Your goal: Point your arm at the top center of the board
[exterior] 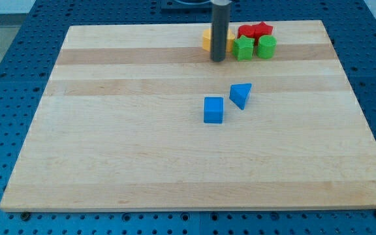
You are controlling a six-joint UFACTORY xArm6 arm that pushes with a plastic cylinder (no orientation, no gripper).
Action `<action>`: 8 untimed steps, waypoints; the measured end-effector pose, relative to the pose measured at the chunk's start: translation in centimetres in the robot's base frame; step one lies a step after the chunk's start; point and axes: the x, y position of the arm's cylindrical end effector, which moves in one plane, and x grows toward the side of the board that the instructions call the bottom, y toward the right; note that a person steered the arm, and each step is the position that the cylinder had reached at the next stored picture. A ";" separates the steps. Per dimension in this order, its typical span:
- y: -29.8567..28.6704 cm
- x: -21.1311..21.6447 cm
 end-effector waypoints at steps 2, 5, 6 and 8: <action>-10.1 -0.9; -10.7 -7.8; -10.2 -9.7; -6.1 -12.0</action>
